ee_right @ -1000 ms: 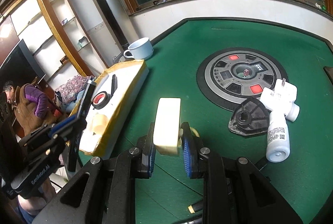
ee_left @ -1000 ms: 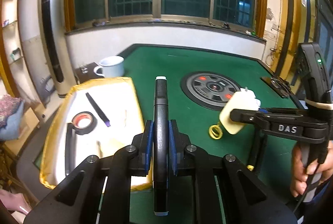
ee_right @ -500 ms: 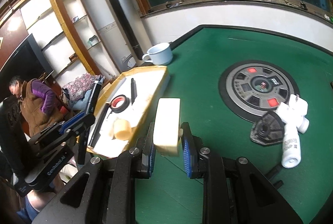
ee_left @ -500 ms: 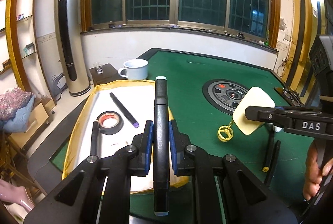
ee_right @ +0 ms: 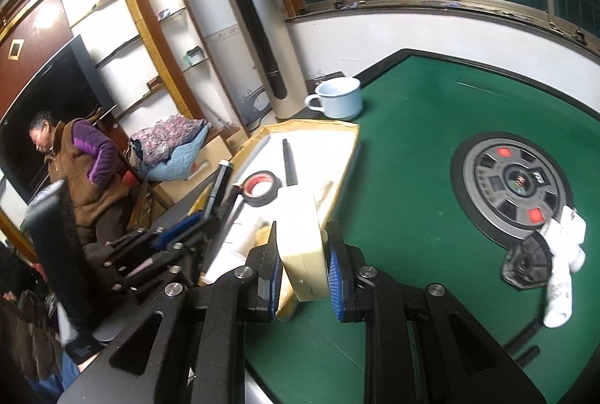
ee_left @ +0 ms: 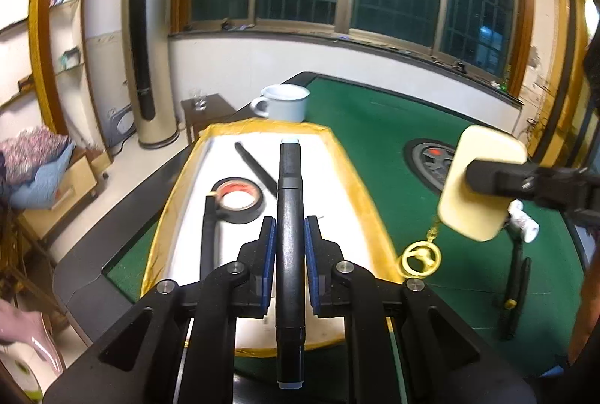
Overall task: Organize rigid objects
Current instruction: 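Carry the marker with the left tool while the right tool carries the white case over the tray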
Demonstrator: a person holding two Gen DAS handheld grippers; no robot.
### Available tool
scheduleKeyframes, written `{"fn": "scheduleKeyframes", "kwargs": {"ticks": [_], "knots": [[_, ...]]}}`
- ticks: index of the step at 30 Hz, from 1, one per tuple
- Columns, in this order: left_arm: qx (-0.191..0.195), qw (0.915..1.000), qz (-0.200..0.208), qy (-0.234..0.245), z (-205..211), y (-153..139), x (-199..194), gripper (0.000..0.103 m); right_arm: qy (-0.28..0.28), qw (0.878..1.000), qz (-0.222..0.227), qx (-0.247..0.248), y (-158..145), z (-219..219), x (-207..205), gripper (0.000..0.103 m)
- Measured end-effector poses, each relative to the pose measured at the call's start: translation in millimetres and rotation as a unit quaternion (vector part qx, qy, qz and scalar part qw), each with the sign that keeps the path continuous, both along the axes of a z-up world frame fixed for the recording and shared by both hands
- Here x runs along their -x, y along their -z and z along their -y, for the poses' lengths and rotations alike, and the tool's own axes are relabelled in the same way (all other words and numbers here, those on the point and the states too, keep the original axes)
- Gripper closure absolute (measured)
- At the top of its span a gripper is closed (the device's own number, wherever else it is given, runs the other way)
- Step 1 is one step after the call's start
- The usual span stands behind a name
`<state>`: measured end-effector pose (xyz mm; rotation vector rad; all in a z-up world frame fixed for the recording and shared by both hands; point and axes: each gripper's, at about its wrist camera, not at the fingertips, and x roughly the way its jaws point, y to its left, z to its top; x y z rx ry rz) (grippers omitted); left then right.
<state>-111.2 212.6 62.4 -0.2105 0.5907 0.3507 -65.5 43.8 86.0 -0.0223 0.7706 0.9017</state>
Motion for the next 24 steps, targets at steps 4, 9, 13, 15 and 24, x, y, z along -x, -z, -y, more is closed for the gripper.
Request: {"fn": "scheduleKeyframes", "kwargs": {"ticks": [4,9,13,15,24], "knots": [[0.012,0.9998,-0.009,-0.011,-12.6,10.9,-3.4,0.090,-0.013,1.000,0.000,0.000,-1.9,-19.4,-1.8,0.084],[0.026,0.9995,-0.015,-0.014,-19.2,17.8,-9.4,0.091,-0.019,1.000,-0.004,0.012,2.0,-47.8,-15.6,0.084],[0.037,0.9992,-0.015,-0.007,-24.6,18.7,-17.7,0.091,-0.016,0.999,-0.023,0.020,5.8,-67.5,-32.6,0.084],[0.037,0.9991,-0.022,-0.004,-26.1,21.0,-23.7,0.091,-0.018,0.999,-0.030,0.023,8.0,-78.1,-41.2,0.084],[0.056,0.9976,-0.042,0.000,-28.2,31.7,-40.4,0.091,-0.019,0.997,-0.067,0.039,23.3,-116.3,-79.1,0.084]]}}
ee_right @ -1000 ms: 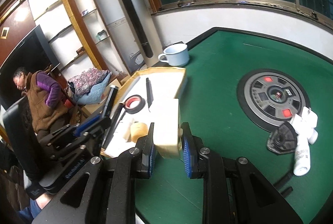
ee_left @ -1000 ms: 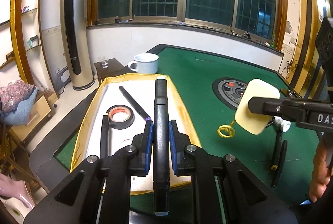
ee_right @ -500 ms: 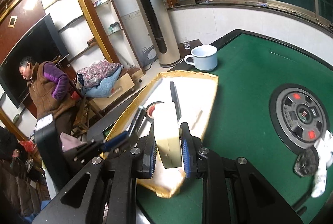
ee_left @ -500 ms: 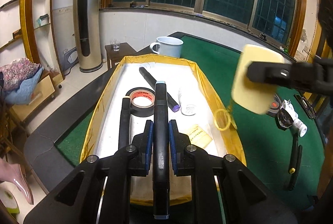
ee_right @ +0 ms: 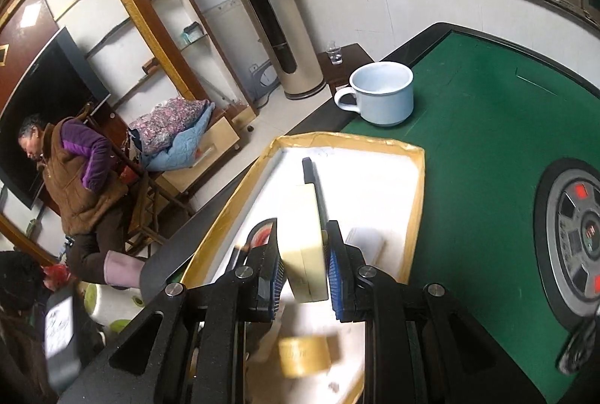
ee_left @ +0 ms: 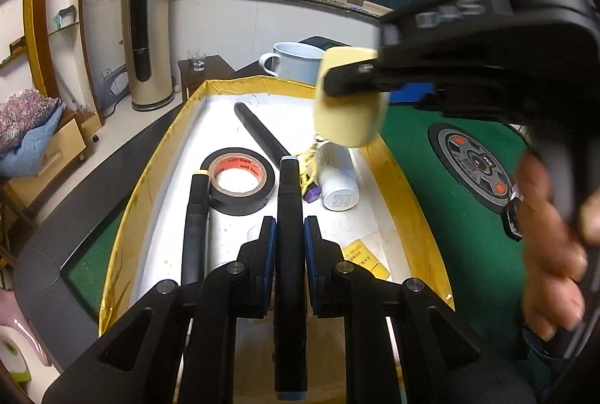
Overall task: Organize rigid objects
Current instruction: 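Carry the marker with the left tool while the right tool carries the white case over the tray, then lower the marker and white case into the tray and open both tools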
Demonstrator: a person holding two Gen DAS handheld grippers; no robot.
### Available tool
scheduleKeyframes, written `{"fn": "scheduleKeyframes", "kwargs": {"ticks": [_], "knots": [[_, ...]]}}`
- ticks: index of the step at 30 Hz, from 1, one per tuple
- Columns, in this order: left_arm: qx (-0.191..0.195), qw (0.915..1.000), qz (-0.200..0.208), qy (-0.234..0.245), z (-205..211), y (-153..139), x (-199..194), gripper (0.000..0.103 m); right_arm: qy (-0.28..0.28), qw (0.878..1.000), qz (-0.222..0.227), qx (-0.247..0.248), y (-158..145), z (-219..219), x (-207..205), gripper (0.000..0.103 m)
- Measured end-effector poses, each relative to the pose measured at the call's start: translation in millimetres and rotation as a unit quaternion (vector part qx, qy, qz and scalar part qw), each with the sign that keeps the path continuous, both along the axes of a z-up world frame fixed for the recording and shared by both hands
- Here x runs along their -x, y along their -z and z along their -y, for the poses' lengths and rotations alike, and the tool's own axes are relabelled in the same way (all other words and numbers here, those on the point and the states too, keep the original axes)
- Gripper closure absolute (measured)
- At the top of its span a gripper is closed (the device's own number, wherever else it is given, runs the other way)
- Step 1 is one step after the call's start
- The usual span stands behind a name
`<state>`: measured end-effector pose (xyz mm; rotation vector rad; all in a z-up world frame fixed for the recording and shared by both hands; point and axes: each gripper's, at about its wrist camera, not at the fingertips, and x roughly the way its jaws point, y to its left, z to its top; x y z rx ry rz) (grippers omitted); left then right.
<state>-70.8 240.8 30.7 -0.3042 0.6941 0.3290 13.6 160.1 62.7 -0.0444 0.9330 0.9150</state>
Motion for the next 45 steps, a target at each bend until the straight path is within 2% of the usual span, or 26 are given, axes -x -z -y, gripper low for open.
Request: {"fn": "scheduleKeyframes", "kwargs": {"ticks": [10,21,23,24,25,27,29,31,38,45], "knots": [[-0.005,1.0000,0.001,0.008,7.9,1.0,-7.5,0.091,0.018,0.998,-0.053,0.028,30.3,-18.6,-41.4,0.084],[-0.009,0.9999,0.007,0.006,9.4,3.0,-6.0,0.090,0.036,0.997,-0.063,0.039,40.8,-15.7,-54.3,0.084],[-0.003,0.9999,0.009,0.006,7.6,2.5,-5.8,0.087,0.036,0.996,-0.069,0.037,40.2,-15.5,-56.4,0.083],[-0.002,0.9999,0.011,0.006,7.4,1.9,-5.5,0.079,0.035,0.996,-0.071,0.035,40.2,-14.4,-57.3,0.083],[-0.002,0.9999,0.012,0.007,7.7,0.9,-6.1,0.064,0.034,0.996,-0.073,0.036,39.4,-13.3,-57.4,0.082],[-0.004,0.9999,0.014,0.000,7.6,-0.7,-4.3,0.042,0.035,0.996,-0.073,0.036,37.5,-11.2,-58.3,0.080],[0.004,0.9998,0.018,-0.005,6.0,-1.2,-2.1,0.040,0.040,0.996,-0.068,0.036,34.1,-8.4,-57.5,0.071],[0.014,0.9998,0.015,-0.003,2.1,-0.7,-2.4,0.040,0.045,0.997,-0.063,0.032,30.0,-3.9,-56.0,0.068],[0.011,0.9997,0.019,-0.007,5.8,-6.0,4.5,0.040,0.046,0.998,-0.051,0.010,11.8,16.2,-46.8,0.068],[0.014,0.9995,0.027,-0.009,12.3,-13.6,13.2,0.040,0.043,0.998,-0.048,-0.024,-0.1,57.6,-25.3,0.068]]}}
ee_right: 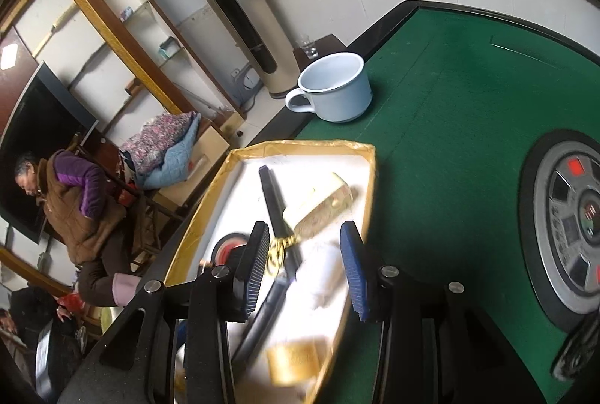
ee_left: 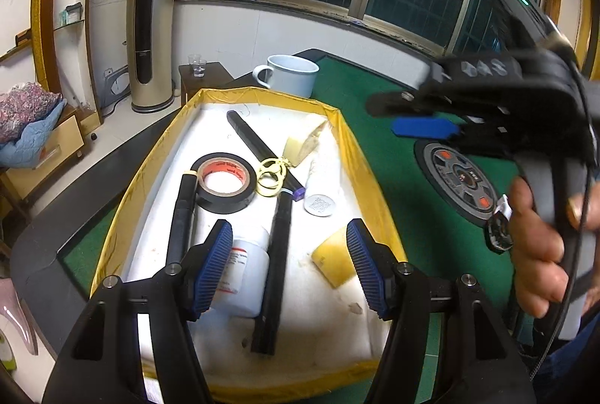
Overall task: Organize rigid objects
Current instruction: 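Lower the marker and white case into the tray and open both tools, then move both open tools back over the remaining items on the table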
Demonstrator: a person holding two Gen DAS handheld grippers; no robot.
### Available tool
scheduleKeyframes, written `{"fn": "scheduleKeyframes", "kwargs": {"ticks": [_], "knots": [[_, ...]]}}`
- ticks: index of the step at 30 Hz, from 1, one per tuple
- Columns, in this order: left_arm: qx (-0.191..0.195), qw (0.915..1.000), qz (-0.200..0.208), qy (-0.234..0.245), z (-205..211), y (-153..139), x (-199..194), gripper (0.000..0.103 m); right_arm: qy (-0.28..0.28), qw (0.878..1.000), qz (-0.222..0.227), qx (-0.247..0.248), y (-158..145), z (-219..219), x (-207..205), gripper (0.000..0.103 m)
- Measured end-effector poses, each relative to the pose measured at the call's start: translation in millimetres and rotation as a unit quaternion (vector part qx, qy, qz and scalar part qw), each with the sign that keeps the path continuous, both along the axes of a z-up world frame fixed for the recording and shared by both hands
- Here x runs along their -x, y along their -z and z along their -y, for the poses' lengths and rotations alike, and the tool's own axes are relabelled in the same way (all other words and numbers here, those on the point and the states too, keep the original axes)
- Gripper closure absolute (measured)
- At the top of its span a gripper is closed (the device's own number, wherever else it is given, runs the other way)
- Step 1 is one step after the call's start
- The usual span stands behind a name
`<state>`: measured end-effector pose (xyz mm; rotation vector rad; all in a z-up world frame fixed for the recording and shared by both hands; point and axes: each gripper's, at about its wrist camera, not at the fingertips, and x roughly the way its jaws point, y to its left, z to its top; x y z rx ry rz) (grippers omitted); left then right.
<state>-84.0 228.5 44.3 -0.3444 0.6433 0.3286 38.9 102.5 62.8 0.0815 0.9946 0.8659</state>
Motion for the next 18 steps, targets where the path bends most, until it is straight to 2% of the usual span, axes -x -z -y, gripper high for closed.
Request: {"fn": "scheduleKeyframes", "kwargs": {"ticks": [10,18], "knots": [[-0.017,0.9993,0.008,0.033,40.2,-13.1,-0.4,0.040,0.022,0.999,-0.024,-0.036,5.9,58.1,19.0,0.067],[-0.048,0.9926,-0.012,0.111,95.4,-13.1,-11.2,0.040,0.043,0.998,0.003,-0.035,2.8,132.6,40.3,0.068]]}}
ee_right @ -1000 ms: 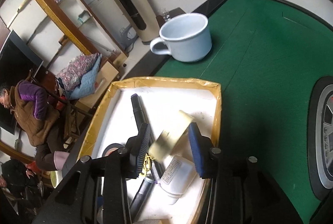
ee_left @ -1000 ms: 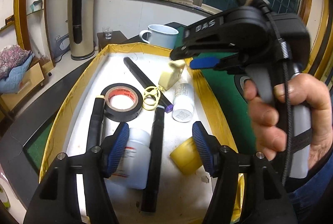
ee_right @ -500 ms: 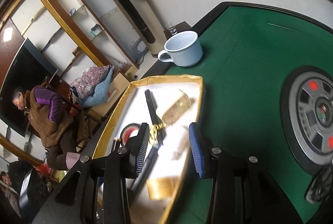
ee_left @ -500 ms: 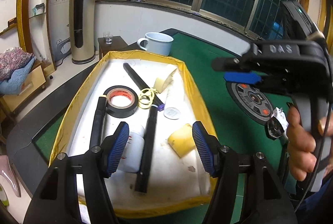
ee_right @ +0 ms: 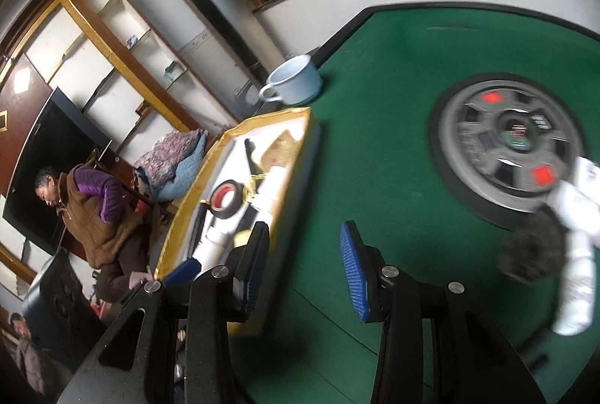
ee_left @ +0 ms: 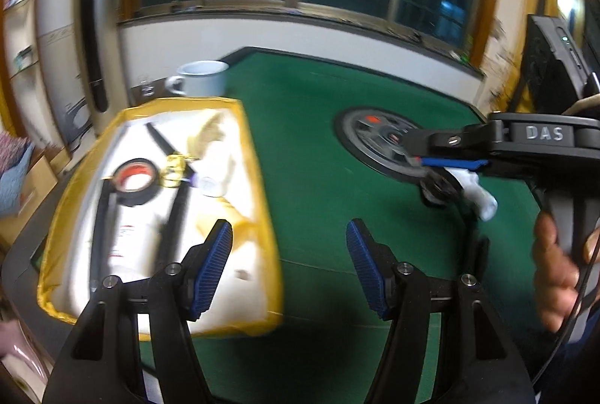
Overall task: Organize rigid objects
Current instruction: 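Move both open tools back over the remaining items on the table, then grasp a black marker with the left tool while the right tool grasps the white QR-label bottle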
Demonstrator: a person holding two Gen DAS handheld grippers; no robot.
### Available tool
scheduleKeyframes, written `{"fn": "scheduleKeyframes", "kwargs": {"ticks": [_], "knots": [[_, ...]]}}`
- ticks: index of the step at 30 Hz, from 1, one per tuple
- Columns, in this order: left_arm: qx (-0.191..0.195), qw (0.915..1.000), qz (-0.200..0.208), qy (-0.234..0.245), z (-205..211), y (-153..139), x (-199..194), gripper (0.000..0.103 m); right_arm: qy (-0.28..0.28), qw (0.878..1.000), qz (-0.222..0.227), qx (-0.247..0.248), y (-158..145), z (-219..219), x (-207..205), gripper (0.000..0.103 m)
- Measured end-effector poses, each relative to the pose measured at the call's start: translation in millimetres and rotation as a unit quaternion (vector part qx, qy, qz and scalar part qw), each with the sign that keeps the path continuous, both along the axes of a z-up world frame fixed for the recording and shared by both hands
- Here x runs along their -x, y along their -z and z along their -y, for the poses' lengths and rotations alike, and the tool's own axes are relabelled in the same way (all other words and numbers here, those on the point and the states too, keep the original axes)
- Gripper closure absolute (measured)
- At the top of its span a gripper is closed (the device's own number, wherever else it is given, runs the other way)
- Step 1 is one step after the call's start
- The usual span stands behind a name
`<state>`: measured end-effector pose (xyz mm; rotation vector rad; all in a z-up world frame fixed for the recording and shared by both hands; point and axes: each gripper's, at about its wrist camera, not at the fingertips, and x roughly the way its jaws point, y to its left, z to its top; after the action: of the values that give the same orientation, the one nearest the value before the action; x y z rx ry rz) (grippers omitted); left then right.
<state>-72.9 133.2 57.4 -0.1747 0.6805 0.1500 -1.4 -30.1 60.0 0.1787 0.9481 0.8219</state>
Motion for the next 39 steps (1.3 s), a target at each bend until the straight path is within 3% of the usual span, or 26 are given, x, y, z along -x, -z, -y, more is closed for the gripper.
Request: {"fn": "scheduleKeyframes", "kwargs": {"ticks": [5,10,16,20,26,27,28,29,30,31,35,39], "knots": [[0.000,0.9971,-0.028,0.070,35.3,9.5,-14.2,0.040,0.061,0.998,0.002,-0.002,9.9,75.9,-1.4,0.062],[0.028,0.9847,-0.068,0.158,75.6,18.4,-34.7,0.041,0.154,0.987,-0.036,-0.035,30.1,154.2,-19.2,0.062],[0.035,0.9610,-0.121,0.246,128.5,23.9,-63.7,0.041,0.165,0.982,-0.052,-0.071,26.2,166.0,-25.2,0.062],[0.000,0.9552,-0.143,0.259,157.5,31.4,-85.7,0.041,0.173,0.981,-0.046,-0.076,24.9,170.2,-22.9,0.062],[-0.002,0.9489,-0.155,0.275,176.3,40.2,-113.4,0.039,0.165,0.981,-0.049,-0.092,25.9,171.2,-19.7,0.062],[-0.003,0.9504,-0.151,0.272,177.6,40.6,-116.0,0.039,0.163,0.981,-0.048,-0.092,25.5,171.2,-18.8,0.062],[-0.001,0.9518,-0.149,0.268,177.2,40.1,-116.1,0.046,0.164,0.981,-0.047,-0.092,25.1,171.1,-18.5,0.062],[0.000,0.9537,-0.146,0.263,174.5,38.9,-114.3,0.054,0.166,0.981,-0.047,-0.091,24.8,171.4,-18.1,0.062],[-0.007,0.9552,-0.145,0.258,171.1,38.7,-111.6,0.072,0.166,0.981,-0.046,-0.090,24.8,172.7,-17.4,0.062],[-0.009,0.9545,-0.149,0.258,167.0,40.9,-108.7,0.079,0.166,0.981,-0.045,-0.087,24.9,172.9,-16.7,0.062],[-0.018,0.9669,-0.135,0.216,129.7,40.7,-78.8,0.086,0.166,0.982,-0.049,-0.071,27.7,171.8,-15.4,0.062],[0.030,0.9792,-0.132,0.151,72.7,37.1,-42.9,0.088,0.149,0.987,-0.046,-0.042,30.5,163.1,-9.8,0.062]]}}
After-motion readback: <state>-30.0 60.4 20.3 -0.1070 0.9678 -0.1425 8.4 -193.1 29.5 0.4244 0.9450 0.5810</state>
